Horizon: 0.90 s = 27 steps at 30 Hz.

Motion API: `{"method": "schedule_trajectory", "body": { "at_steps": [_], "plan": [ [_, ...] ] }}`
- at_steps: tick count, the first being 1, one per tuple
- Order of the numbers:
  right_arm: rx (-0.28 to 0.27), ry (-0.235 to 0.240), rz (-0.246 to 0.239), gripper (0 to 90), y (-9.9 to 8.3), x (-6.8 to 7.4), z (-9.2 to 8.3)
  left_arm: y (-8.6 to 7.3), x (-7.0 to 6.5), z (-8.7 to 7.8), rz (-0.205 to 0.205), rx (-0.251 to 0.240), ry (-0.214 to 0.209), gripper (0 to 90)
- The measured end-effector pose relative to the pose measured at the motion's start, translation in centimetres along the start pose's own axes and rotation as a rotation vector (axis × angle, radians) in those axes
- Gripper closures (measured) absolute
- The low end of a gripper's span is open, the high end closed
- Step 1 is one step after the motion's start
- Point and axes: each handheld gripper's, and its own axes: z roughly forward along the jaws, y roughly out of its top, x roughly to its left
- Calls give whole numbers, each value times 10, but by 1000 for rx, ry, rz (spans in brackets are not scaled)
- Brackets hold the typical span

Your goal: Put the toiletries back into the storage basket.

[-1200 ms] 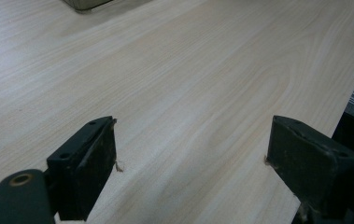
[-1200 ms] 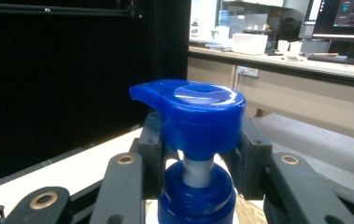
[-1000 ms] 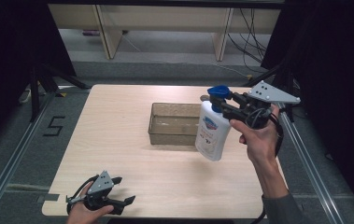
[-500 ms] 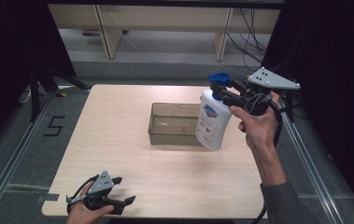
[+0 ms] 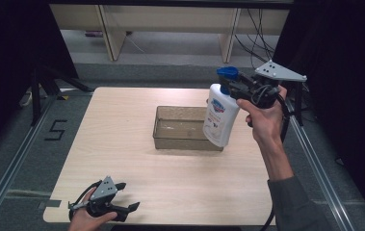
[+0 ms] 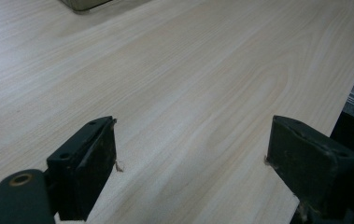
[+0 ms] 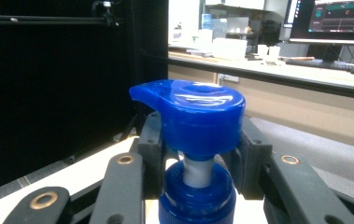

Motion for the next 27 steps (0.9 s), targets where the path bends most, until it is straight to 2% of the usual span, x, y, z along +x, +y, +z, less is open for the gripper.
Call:
{"method": "schedule_trajectory", "body": {
  "at_steps": [1, 4, 5, 7, 9, 12, 22, 27],
  "plan": [
    [1, 4, 14, 618, 0, -1, 2, 0, 0, 0, 1, 2, 0, 153],
    [3, -10, 8, 618, 2, -4, 7, 0, 0, 0, -1, -5, -1, 153],
    [11, -14, 12, 617, 2, -4, 9, 0, 1, -1, 14, 7, 6, 153],
    [14, -18, 2, 618, 2, -6, 12, 0, 0, -1, -2, 0, -2, 153],
    [9, -27, -3, 618, 1, -8, 16, 0, 1, -1, 5, 3, -1, 153],
    [15, -24, 20, 618, 0, -10, 19, 1, 1, -2, 12, 9, 2, 153],
    [21, -41, 25, 618, -5, -14, 33, 1, 0, -2, 0, -5, 2, 153],
    [25, -47, 16, 617, -9, -17, 38, 1, 1, -3, 15, 4, 1, 153]
  ]
}}
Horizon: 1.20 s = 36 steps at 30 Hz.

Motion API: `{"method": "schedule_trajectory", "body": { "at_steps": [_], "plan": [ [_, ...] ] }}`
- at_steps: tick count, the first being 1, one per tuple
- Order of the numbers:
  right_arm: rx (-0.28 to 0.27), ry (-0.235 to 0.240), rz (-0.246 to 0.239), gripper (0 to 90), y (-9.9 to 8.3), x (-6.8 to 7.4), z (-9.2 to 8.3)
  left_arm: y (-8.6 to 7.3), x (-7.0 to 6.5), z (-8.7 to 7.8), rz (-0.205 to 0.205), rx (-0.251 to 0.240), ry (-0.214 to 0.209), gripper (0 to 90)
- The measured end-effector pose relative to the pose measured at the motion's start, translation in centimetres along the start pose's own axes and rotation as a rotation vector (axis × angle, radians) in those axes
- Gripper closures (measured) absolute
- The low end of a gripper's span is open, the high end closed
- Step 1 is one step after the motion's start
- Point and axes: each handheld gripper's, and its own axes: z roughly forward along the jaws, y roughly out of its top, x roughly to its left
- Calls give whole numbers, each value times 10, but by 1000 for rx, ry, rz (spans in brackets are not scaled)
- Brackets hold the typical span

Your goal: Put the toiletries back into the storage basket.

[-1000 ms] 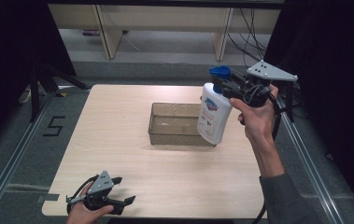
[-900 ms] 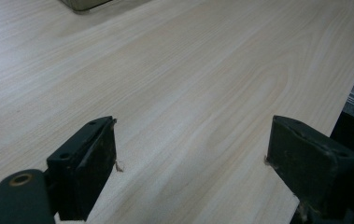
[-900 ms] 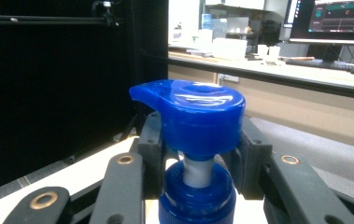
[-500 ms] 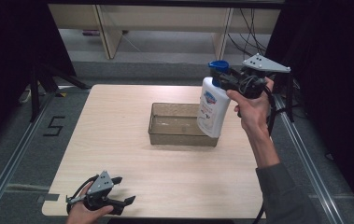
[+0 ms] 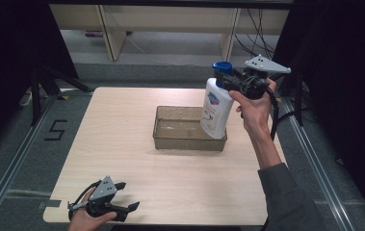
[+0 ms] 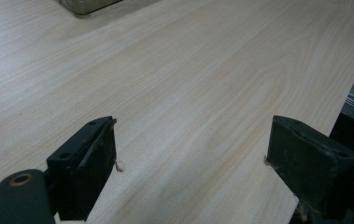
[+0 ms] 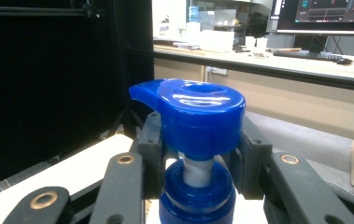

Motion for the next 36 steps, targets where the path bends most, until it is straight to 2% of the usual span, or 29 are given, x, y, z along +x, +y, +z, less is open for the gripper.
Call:
{"method": "schedule_trajectory", "body": {
  "at_steps": [4, 5, 8, 10, 11, 16, 18, 20, 25, 35, 36],
  "plan": [
    [6, -10, -5, 617, -3, -3, 3, 0, 0, 0, 0, -4, -1, 153],
    [9, -9, 10, 618, -4, -3, 4, 0, 0, 0, 0, 7, 1, 153],
    [1, -16, 3, 617, -8, -6, 5, -1, 0, 1, -3, -10, -4, 153],
    [14, -7, 30, 617, -10, -6, 6, -1, 0, 1, -3, -8, -2, 153],
    [9, -9, 13, 617, -11, -7, 7, -1, 0, 1, -4, -8, -5, 153],
    [13, -10, 31, 617, -14, -9, 8, 0, 0, 1, -3, 0, -4, 153],
    [7, -14, 17, 617, -15, -11, 9, 0, 0, 1, -3, 2, -4, 153],
    [16, -12, 33, 617, -17, -11, 9, 0, 0, 0, 5, 1, 2, 153],
    [23, -8, 34, 617, -19, -12, 11, -1, 0, 1, -2, -10, -4, 153],
    [34, -12, 58, 616, -29, -15, 12, 0, 0, 0, -2, 8, -1, 153],
    [36, -12, 49, 616, -31, -15, 13, 0, 0, 0, -2, 8, 0, 153]
  ]
}}
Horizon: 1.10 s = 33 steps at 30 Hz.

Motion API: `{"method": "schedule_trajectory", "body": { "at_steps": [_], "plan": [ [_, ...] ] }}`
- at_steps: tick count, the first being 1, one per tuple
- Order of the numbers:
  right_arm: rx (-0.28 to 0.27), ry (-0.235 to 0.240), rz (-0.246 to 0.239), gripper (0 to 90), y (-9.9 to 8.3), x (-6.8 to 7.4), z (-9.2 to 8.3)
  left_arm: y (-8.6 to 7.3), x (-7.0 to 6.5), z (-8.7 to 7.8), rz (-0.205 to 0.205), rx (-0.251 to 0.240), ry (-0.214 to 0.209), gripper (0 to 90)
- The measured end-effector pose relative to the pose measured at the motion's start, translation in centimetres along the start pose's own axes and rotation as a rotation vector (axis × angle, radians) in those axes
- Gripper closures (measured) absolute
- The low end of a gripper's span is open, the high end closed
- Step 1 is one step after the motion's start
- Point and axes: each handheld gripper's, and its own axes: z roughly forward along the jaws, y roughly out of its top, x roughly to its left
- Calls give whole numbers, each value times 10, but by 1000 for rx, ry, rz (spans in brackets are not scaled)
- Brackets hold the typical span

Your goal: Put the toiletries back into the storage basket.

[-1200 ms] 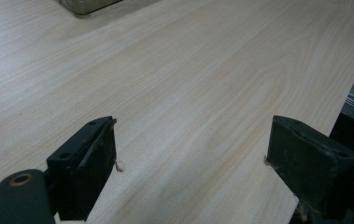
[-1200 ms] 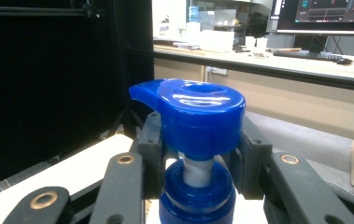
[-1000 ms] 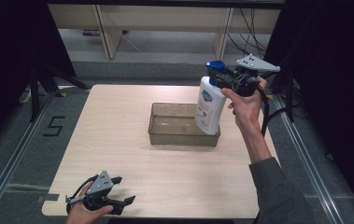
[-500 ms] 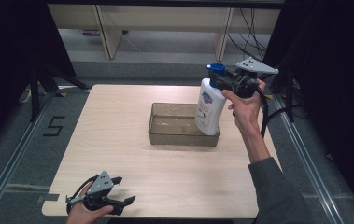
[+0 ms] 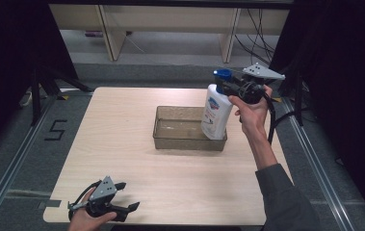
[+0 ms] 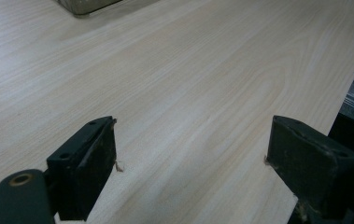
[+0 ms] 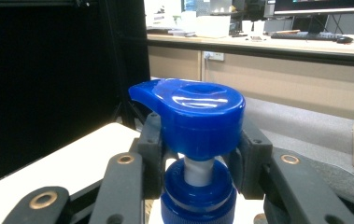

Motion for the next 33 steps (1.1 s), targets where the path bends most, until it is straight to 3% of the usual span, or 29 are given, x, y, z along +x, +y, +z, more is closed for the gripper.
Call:
{"method": "schedule_trajectory", "body": {
  "at_steps": [33],
  "plan": [
    [66, 5, 17, 614, -34, -5, 2, -1, -1, 1, -12, -14, 0, 153]
  ]
}}
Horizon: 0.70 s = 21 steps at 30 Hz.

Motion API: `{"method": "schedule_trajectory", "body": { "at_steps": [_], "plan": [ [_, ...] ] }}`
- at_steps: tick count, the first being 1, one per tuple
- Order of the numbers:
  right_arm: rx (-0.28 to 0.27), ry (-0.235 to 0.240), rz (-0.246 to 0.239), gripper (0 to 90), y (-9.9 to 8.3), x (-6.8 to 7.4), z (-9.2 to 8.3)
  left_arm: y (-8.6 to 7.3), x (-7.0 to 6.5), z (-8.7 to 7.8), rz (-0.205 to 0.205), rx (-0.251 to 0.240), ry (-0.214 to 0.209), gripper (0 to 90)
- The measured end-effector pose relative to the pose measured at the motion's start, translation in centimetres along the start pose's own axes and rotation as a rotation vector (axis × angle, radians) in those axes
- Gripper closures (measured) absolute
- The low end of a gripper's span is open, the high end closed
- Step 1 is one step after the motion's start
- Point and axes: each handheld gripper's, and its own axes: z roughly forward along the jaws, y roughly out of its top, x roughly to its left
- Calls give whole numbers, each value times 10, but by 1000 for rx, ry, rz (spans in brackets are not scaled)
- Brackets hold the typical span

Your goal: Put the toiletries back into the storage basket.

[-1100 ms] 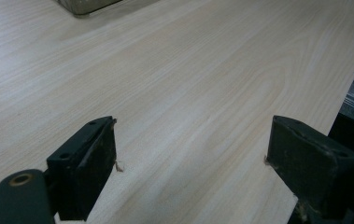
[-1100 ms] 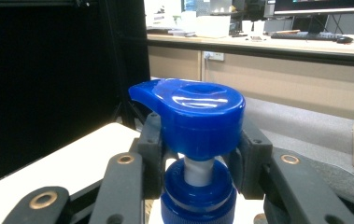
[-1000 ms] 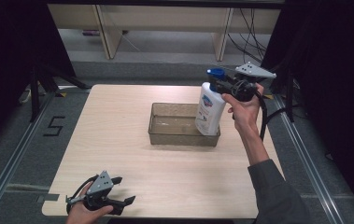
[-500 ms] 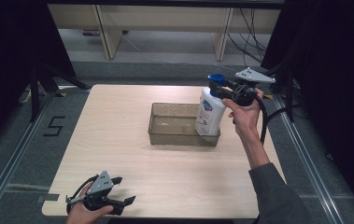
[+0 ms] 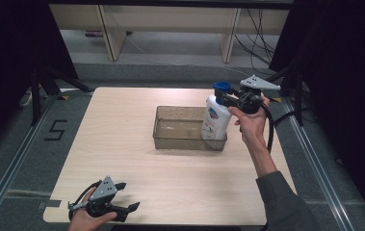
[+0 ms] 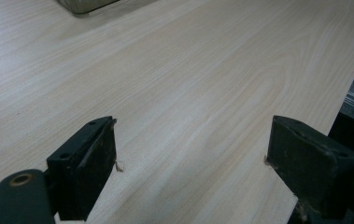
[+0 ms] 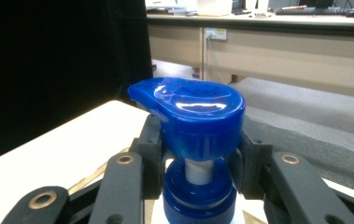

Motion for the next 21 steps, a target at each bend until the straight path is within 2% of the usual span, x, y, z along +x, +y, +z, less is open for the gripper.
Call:
{"method": "schedule_trajectory", "body": {
  "at_steps": [4, 5, 8, 13, 14, 15, 16, 19, 21],
  "plan": [
    [12, -1, 14, 614, -5, -1, 1, 0, 0, 0, 1, 4, -4, 153],
    [-3, 5, 6, 614, -5, -1, 1, 0, 0, 0, 2, 2, -3, 153],
    [-2, -5, -2, 614, -7, 0, -1, 0, 0, 0, 1, -5, -1, 153],
    [-20, 17, -5, 612, -9, 3, 1, 0, -1, 1, -1, -10, -4, 153],
    [-20, 4, -26, 612, -9, 4, 1, 0, 1, -1, 24, 11, 6, 153],
    [-16, 3, -16, 611, -10, 7, 1, 0, 1, -1, 24, 12, 5, 153],
    [-22, 0, -23, 610, -10, 8, 2, 0, -1, -1, 3, -4, 0, 153],
    [-22, -11, 10, 532, -11, 8, 4, 0, -1, 0, -5, -13, -1, 153],
    [-23, -2, 75, 462, -13, 4, 4, 0, -1, 0, -6, -14, -2, 153]
  ]
}}
